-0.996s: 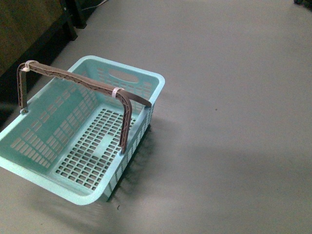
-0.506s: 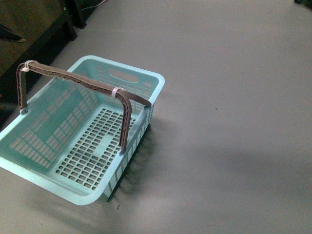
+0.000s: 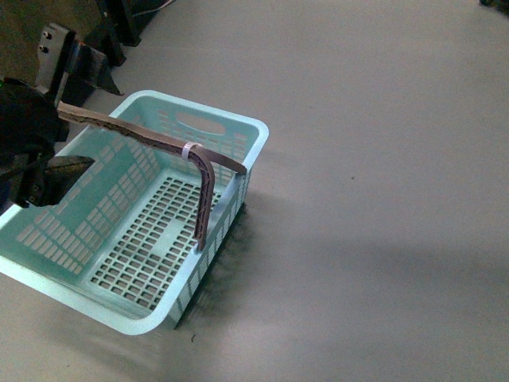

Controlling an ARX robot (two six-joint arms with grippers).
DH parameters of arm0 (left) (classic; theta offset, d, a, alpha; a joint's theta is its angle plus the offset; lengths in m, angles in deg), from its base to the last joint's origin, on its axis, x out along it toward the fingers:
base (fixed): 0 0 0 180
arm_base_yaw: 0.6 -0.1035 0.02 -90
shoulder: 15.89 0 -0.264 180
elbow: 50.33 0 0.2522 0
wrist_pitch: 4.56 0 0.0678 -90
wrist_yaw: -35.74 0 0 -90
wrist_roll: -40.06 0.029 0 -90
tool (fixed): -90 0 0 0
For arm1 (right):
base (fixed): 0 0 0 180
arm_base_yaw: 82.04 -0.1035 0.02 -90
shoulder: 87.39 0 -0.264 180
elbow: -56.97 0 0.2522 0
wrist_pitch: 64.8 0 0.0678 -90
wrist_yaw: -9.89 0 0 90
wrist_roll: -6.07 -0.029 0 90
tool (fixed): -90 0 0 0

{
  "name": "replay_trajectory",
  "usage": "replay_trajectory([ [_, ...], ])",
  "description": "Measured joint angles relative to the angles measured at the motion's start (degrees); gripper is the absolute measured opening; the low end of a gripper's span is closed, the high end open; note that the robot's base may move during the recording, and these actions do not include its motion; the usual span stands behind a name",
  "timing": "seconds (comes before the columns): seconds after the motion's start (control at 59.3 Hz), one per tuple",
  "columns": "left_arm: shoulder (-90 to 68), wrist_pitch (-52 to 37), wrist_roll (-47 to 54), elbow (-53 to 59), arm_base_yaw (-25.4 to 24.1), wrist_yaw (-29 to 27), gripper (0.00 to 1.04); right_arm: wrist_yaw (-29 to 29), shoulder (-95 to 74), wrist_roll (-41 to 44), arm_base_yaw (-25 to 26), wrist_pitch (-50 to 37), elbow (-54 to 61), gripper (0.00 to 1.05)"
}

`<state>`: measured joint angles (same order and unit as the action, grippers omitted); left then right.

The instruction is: Pick mango and avocado into basket

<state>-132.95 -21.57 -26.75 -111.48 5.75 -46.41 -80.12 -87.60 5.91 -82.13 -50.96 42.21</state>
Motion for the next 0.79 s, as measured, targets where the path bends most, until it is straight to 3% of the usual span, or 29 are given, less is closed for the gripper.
replay_trajectory([
  [0.304, -10.62, 0.02, -3.19, -11.13, 1.81, -2.08, 0.96, 0.0, 0.0, 0.0, 0.0, 0.0, 0.0, 0.96],
  [0.321, -12.7, 0.48, -3.39, -12.94, 2.29, -2.38, 0.74, 0.0, 0.0, 0.0, 0.0, 0.0, 0.0, 0.96],
  [0.338, -12.87, 0.48, -3.54, -13.0, 2.29, -2.36, 0.69, 0.0, 0.0, 0.02, 0.0, 0.0, 0.0, 0.96],
  [0.675, -11.39, 0.46, -7.21, -10.97, 2.29, -2.58, 0.16, 0.0, 0.0, 0.02, 0.0, 0.0, 0.0, 0.96],
  [0.743, -10.14, 1.44, -8.85, -10.16, 2.34, -2.97, 0.08, 0.0, 0.0, 0.0, 0.0, 0.0, 0.0, 0.96],
  [0.793, -9.38, 2.01, -8.92, -9.42, 2.4, -3.15, 0.08, 0.0, 0.0, 0.0, 0.0, 0.0, 0.0, 0.96],
])
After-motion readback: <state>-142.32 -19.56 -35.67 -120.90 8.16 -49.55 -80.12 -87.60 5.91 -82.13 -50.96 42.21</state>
